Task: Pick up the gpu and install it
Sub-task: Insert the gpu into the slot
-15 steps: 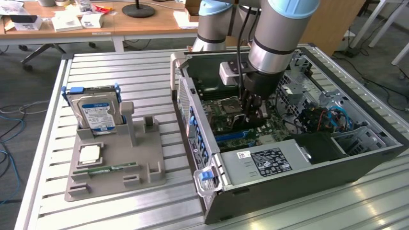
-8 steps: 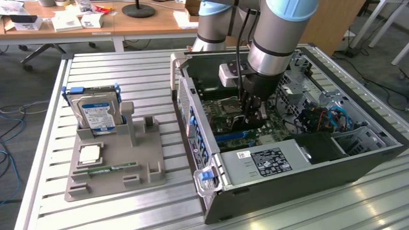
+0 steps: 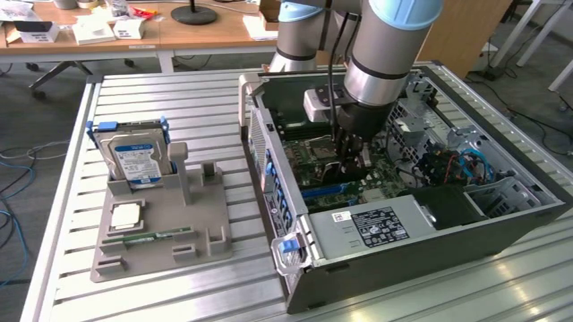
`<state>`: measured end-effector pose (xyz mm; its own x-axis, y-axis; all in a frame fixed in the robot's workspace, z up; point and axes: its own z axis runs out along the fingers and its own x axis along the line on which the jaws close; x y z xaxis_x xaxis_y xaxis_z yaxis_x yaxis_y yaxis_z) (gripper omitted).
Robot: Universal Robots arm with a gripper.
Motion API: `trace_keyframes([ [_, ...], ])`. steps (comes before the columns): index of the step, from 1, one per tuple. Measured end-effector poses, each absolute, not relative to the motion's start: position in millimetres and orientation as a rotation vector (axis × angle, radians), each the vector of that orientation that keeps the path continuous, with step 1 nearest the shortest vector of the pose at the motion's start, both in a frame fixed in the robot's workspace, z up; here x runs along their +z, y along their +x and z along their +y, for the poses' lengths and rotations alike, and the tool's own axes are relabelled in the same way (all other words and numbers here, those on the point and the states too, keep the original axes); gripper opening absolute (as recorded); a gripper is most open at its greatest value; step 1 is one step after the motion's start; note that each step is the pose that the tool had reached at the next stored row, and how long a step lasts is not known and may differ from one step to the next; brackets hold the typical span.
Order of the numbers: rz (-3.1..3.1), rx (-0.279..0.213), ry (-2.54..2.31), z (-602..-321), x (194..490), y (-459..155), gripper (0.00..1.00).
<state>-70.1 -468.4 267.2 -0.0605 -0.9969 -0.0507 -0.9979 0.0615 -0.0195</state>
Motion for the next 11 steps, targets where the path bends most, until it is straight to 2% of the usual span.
trace_keyframes([
  [11,2.251,0.032,-2.118,-468.3,267.2,-75.2,0.26],
])
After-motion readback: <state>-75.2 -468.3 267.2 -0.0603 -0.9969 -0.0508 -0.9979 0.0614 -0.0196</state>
